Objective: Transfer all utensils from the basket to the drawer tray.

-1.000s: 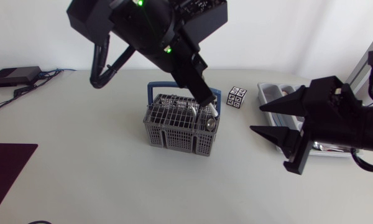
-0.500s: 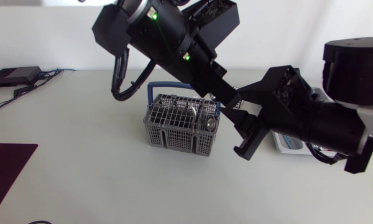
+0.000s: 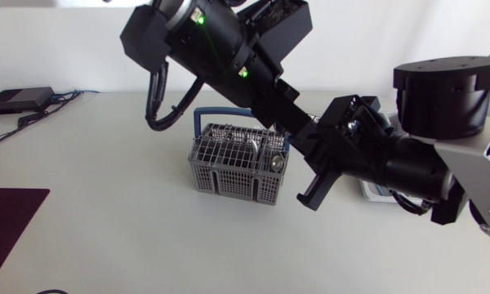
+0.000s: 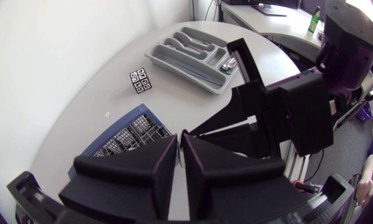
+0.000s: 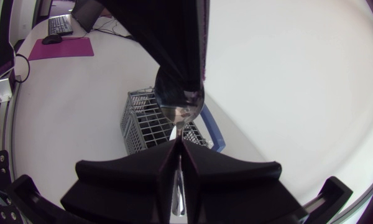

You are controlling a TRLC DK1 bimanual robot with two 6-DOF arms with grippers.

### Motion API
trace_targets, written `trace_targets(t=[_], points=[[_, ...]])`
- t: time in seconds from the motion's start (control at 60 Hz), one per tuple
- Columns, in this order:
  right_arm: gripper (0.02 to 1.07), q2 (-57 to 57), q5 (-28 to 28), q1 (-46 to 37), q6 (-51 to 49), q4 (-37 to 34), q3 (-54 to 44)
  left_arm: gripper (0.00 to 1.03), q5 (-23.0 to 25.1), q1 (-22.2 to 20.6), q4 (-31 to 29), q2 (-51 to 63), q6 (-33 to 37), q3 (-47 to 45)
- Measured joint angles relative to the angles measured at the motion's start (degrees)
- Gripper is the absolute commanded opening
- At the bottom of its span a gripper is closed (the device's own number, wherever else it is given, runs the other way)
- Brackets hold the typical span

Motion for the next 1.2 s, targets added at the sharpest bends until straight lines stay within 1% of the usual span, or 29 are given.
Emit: trace_targets(t=[0.1,0.133,0.233,0.3,0.4,0.45,0.583,0.667,0.733,0.817,0.917,1.033,1.133,1.2], points=[[0.08,0.1,-0.9,0.0,0.0,-0.5,0.0,0.91,0.0,0.4,0.0,0.0,0.0,0.0],[0.08,0.1,-1.4,-0.1,0.0,-0.7,0.0,0.99,0.0,0.7,0.2,0.0,-0.1,0.0],[0.08,-0.1,-3.4,-0.8,-0.2,-2.4,-0.1,0.99,0.2,1.9,2.8,0.0,-0.6,0.0],[0.08,-0.6,-5.4,-1.9,-0.3,-3.8,-0.6,0.99,0.2,3.0,6.1,-0.1,-0.9,0.0],[0.08,-1.7,-10.1,-5.4,-1.9,-7.1,-1.4,0.99,0.2,5.2,11.5,-0.7,-1.0,-0.1],[0.08,-2.2,-12.9,-8.3,-3.2,-8.6,-1.7,0.99,0.2,6.4,12.7,-1.4,-1.0,-0.1],[0.08,-3.4,-20.5,-18.5,-8.9,-13.0,-2.2,0.99,0.1,8.9,13.7,-3.1,-0.4,-0.8],[0.08,-3.2,-26.4,-26.7,-14.3,-15.5,-2.2,0.99,0.1,9.7,13.7,-3.7,0.9,-2.6],[0.08,-1.7,-30.7,-35.0,-21.2,-17.8,-2.2,0.99,0.2,10.1,13.8,-3.8,2.6,-5.3],[0.08,1.8,-34.0,-42.8,-29.2,-20.5,-2.2,0.99,0.2,10.3,15.5,-4.0,4.4,-9.4],[0.08,7.4,-36.2,-51.3,-39.2,-23.8,-2.0,0.99,0.2,10.6,18.0,-4.8,6.6,-14.3],[0.08,14.5,-36.5,-59.9,-50.5,-26.6,-0.1,0.99,0.2,11.1,20.3,-6.0,9.3,-18.0],[0.08,20.7,-36.5,-65.3,-58.6,-29.1,4.5,0.99,0.2,11.5,22.9,-7.1,12.1,-20.3],[0.08,25.5,-36.3,-68.3,-63.6,-29.2,8.5,0.99,0.1,11.5,24.8,-7.4,14.2,-21.9]])
